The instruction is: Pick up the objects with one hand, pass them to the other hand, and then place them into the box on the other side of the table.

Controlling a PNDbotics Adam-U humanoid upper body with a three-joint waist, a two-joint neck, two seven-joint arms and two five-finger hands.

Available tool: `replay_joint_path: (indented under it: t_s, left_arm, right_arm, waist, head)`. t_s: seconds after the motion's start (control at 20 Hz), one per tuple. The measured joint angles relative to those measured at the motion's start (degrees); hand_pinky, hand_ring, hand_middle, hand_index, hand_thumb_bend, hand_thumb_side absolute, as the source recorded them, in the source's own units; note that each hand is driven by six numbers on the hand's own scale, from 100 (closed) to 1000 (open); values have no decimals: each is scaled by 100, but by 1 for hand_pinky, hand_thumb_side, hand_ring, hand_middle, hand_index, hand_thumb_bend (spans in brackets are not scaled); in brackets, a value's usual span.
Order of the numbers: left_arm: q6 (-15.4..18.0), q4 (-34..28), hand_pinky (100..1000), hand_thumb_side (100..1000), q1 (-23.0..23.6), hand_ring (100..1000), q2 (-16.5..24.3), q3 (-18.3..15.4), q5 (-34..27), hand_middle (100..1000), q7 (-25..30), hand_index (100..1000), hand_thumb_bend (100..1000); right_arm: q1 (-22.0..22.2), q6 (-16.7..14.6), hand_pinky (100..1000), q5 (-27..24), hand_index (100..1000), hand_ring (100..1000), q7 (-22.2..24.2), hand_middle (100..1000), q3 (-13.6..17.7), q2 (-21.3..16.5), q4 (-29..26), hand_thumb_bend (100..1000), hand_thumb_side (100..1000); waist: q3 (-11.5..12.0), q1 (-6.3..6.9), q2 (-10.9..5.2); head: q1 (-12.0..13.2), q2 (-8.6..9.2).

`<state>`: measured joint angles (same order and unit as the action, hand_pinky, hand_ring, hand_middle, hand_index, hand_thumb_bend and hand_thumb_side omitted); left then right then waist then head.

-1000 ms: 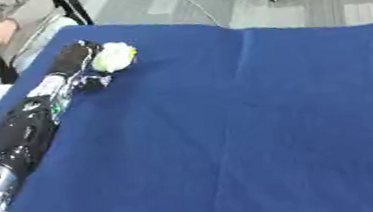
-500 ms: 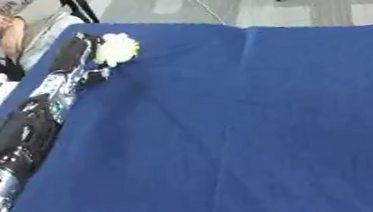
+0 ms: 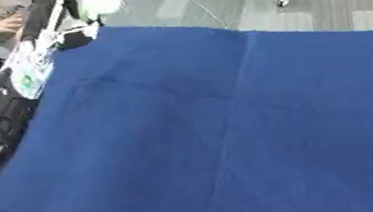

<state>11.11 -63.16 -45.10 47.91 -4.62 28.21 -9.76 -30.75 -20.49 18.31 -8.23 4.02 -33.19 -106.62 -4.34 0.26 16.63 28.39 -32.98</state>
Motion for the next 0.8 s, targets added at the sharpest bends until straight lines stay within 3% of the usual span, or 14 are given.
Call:
replay_joint_path:
  t_s: [0.1,0.15,0.45,0.6,0.8]
  left_arm:
    - [-52,-354,654,367,110,410,30,-39,-569,308,174,472,100]
    - [-71,-550,654,334,181,410,67,-55,-860,308,261,471,100]
    - [-127,-1947,659,372,825,411,197,-81,-2362,308,837,472,100]
    - [-117,-2707,663,363,1174,412,197,-18,-2785,309,1163,473,100]
    - [-61,-3505,672,356,1481,415,185,254,-2893,309,1681,476,100]
  right_arm:
    - [3,0,898,-11,1000,884,0,753,-2,0,0,100,312]
    - [4,-1,898,-25,1000,881,1,750,-4,0,-1,100,303]
    - [-3,-61,893,-78,1000,873,127,749,-149,0,-70,100,259]
    - [-13,-156,887,-99,1000,869,284,751,-316,6,-185,100,227]
    - [-104,-319,880,-108,1000,865,568,755,-596,16,-349,100,174]
  waist:
    - [12,0,-29]
    - [20,2,-49]
    - [107,48,-109]
    - [160,76,-168]
    - [198,83,-238]
  head:
    - [-16,-18]
    - [-21,-19]
    - [-102,-68]
    - [-181,-105]
    - [-321,-172]
